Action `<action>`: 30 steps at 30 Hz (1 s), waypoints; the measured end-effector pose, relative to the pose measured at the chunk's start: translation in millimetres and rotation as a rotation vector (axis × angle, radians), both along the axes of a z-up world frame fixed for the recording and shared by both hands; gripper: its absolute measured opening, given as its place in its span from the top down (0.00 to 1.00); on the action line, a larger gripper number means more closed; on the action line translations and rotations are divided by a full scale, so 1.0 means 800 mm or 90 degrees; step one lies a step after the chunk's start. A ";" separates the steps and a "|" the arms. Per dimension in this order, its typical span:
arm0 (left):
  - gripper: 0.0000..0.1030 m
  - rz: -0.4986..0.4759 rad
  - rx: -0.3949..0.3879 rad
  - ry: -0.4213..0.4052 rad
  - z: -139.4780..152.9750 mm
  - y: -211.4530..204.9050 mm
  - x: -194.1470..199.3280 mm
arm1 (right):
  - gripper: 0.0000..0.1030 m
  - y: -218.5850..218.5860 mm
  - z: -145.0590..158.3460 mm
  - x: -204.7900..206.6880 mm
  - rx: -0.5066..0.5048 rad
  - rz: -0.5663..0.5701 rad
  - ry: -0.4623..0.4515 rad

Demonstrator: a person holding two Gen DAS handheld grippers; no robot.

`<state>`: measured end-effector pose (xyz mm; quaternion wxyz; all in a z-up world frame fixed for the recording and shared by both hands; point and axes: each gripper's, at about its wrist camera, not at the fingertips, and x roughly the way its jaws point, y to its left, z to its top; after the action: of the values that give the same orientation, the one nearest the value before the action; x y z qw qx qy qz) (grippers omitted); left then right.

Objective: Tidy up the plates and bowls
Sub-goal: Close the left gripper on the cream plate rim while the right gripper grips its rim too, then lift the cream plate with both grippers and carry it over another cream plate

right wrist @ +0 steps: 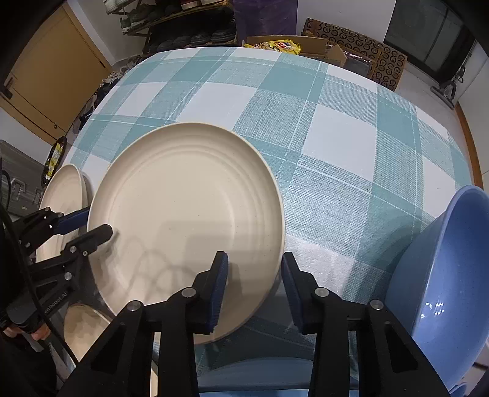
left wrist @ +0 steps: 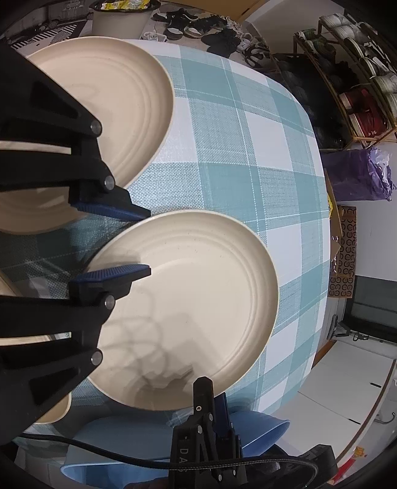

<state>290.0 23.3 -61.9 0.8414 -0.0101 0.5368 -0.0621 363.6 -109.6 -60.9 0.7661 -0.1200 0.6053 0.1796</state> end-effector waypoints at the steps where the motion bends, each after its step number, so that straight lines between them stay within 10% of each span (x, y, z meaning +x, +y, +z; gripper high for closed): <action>1: 0.74 0.001 0.000 -0.001 0.000 0.000 0.000 | 0.68 -0.001 0.001 0.000 -0.002 0.000 -0.003; 30: 0.78 0.029 0.008 -0.091 0.036 0.010 -0.023 | 0.83 0.001 0.033 -0.028 0.004 0.027 -0.131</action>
<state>271.6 31.5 -33.3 0.8790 -0.0128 0.4750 -0.0399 341.1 -109.0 -34.5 0.8208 -0.1479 0.5200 0.1843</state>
